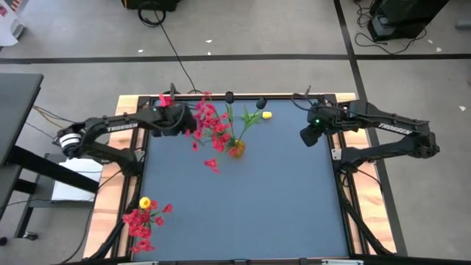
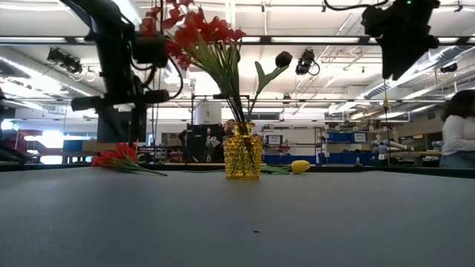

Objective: Sort flowers into vase by color
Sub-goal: Put the red flowers into the transparent vase

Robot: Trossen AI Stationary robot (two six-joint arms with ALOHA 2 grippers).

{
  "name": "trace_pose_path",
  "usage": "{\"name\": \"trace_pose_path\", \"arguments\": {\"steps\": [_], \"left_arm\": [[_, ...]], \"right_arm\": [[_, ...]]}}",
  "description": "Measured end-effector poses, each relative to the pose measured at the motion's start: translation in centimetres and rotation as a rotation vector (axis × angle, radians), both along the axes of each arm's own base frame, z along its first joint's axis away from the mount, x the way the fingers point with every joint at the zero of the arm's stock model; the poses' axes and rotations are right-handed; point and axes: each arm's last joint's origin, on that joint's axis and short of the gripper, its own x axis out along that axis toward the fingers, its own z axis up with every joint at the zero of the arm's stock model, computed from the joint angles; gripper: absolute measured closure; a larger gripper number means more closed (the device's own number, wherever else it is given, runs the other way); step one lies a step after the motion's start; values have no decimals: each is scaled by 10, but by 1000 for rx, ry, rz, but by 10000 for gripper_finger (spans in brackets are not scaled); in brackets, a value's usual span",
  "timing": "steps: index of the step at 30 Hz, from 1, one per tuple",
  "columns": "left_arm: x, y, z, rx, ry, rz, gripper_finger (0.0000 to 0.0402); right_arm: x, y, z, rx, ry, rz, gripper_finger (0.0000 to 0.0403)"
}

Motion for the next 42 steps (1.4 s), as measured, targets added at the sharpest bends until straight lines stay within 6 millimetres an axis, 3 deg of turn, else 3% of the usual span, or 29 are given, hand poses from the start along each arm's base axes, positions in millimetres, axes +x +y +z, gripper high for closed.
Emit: {"name": "trace_pose_path", "arguments": {"steps": [12,21,26,34,42], "left_arm": [[-3,55,-32,-10,5,213,218],[-6,73,-62,-72,74,309,220],[-3,79,-70,-66,71,312,252],[-4,72,-58,-45,59,246,387],[-14,51,-1,85,-107,150,388]], "right_arm": [[-16,0,-10,-4,2,-32,205],[-25,-3,-10,-9,-5,-45,206],[-26,-4,-10,-9,-5,-40,206],[-26,-4,-10,-16,-5,-40,207],[-23,-4,-9,-6,-48,-52,208]]}}
